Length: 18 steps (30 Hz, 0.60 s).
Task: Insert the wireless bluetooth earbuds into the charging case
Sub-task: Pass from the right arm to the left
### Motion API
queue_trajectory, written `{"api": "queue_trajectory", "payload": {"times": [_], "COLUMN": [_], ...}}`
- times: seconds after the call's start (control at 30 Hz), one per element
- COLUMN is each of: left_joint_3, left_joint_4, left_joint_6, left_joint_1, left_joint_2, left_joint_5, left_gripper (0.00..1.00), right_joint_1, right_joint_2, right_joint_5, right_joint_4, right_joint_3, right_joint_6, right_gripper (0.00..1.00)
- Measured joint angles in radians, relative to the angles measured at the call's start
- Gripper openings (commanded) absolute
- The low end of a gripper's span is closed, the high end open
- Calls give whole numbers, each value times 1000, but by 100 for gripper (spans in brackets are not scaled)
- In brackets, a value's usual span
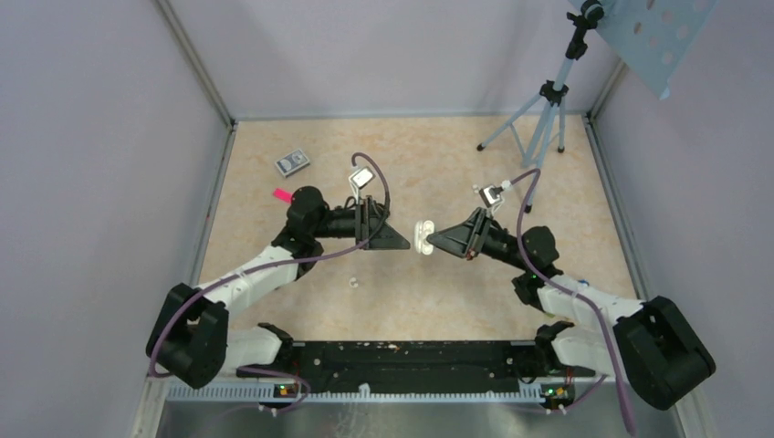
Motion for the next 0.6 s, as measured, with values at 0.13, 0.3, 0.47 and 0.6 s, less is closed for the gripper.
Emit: {"api": "queue_trajectory", "payload": {"times": [0.13,0.3,0.47,0.6], "left_joint_3": [6,24,35,39], "left_joint_4": [10,16,48,57], "left_joint_6": [-9,-14,-27,-36], "left_joint_1": [-31,-35,-35,-35], "left_joint_2": [31,35,45,66], "left_joint_5": [-8,-21,-27,-34], "left_gripper": [82,78,72,65], "right_joint_1": [0,3,9,14], "right_joint_2": [20,39,56,58], "right_joint_5": [-6,-11,-14,-16], "right_joint_4": [16,26,32,35], "right_joint_3": [1,14,21,21], "right_joint_6": [4,4,6,6], "right_gripper": [0,0,0,0]}}
